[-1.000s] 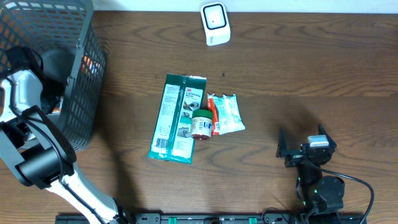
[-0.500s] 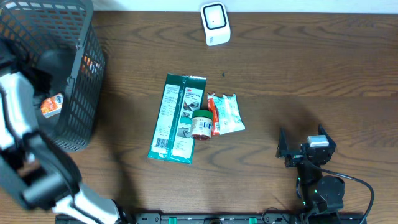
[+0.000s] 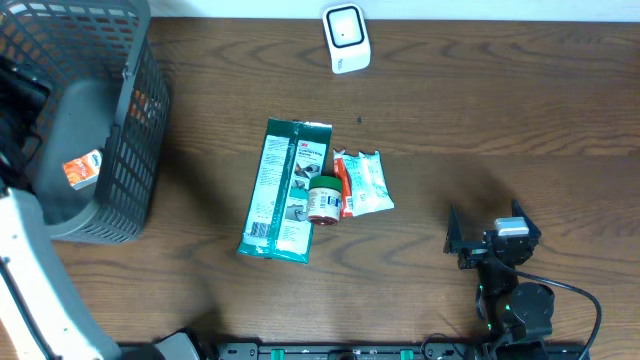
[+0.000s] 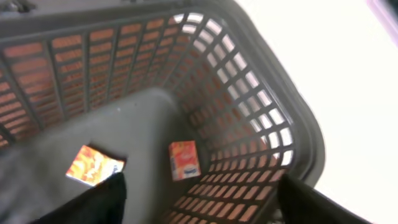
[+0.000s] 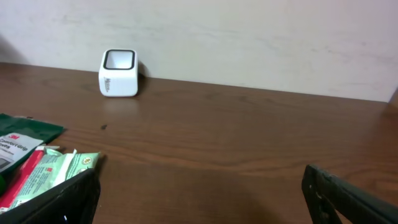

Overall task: Scan the item barcode
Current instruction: 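Grasp the orange Kleenex tissue pack with the left gripper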

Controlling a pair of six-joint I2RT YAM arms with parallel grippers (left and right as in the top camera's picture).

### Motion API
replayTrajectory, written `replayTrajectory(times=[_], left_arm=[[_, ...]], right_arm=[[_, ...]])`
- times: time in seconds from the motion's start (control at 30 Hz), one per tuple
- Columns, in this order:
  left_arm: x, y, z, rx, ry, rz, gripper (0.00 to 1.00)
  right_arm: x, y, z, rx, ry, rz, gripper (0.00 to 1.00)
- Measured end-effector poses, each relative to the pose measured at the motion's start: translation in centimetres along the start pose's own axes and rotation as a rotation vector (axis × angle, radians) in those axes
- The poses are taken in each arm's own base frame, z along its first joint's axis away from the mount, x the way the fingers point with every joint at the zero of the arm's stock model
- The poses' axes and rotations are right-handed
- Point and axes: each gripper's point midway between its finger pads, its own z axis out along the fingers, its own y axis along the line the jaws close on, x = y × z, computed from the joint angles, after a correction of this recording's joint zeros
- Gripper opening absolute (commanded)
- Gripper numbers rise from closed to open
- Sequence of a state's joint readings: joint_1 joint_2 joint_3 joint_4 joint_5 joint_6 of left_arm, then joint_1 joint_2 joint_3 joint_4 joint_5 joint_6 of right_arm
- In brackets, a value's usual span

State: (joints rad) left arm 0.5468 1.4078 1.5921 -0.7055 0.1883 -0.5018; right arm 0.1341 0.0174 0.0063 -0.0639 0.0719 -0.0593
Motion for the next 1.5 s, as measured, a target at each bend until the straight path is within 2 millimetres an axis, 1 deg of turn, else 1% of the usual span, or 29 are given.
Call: replayTrajectory(times=[0.03,0.07,0.1,0.13,0.2,0.23,0.27,0.37,0.43,0.53,0.63,0.73,0.87,1.03,1.1,1.2,1.37,1.43,1.5], left_arm=[[0.3,0.3,0.8,-0.012,0.015,-0.002,0.82],[0.6,0.7,1.7,-0.027,0.034,-0.006,0.79],[1.1,1.3,2.8,-0.045,0.06,-0.013,0.64],[1.7,1.9,4.0,-0.064,0.086,-0.021,0.46],[3.0,3.1,6.3,-0.102,0.144,-0.033,0.13],[4.4,4.2,8.1,-0.137,0.2,-0.041,0.07],[4.8,4.4,8.6,-0.146,0.216,-0.044,0.08],[8.3,6.1,11.8,-0.185,0.349,-0.06,0.08],[10.4,6.4,13.4,-0.176,0.428,-0.065,0.07],[13.3,6.7,15.3,-0.165,0.527,-0.059,0.07],[15.2,7.3,16.4,-0.185,0.581,-0.042,0.08],[16.4,9.0,16.8,-0.258,0.614,-0.029,0.08],[16.6,11.8,17.4,-0.376,0.601,0.041,0.08],[17.3,14.2,18.3,-0.459,0.616,0.121,0.09],[17.5,14.7,18.5,-0.467,0.629,0.157,0.11],[17.1,15.4,18.4,-0.496,0.624,0.219,0.11],[16.5,17.2,17.4,-0.601,0.62,0.29,0.11],[16.5,17.4,17.2,-0.61,0.624,0.295,0.11],[16.5,17.0,17.2,-0.591,0.626,0.287,0.11]], right_arm=[[0.0,0.0,0.0,0.0,0.0,0.0,0.99],[0.0,0.0,0.0,0.0,0.0,0.0,0.99],[0.0,0.0,0.0,0.0,0.0,0.0,0.99],[0.0,0.0,0.0,0.0,0.0,0.0,0.99],[0.0,0.0,0.0,0.0,0.0,0.0,0.99],[0.0,0.0,0.0,0.0,0.0,0.0,0.99],[0.0,0.0,0.0,0.0,0.0,0.0,0.99],[0.0,0.0,0.0,0.0,0.0,0.0,0.99],[0.0,0.0,0.0,0.0,0.0,0.0,0.99],[0.0,0.0,0.0,0.0,0.0,0.0,0.99],[0.0,0.0,0.0,0.0,0.0,0.0,0.99],[0.0,0.0,0.0,0.0,0.0,0.0,0.99],[0.0,0.0,0.0,0.0,0.0,0.0,0.99],[0.0,0.0,0.0,0.0,0.0,0.0,0.99],[0.0,0.0,0.0,0.0,0.0,0.0,0.99],[0.0,0.0,0.0,0.0,0.0,0.0,0.99],[0.0,0.0,0.0,0.0,0.0,0.0,0.99],[0.0,0.0,0.0,0.0,0.0,0.0,0.99],[0.0,0.0,0.0,0.0,0.0,0.0,0.99]])
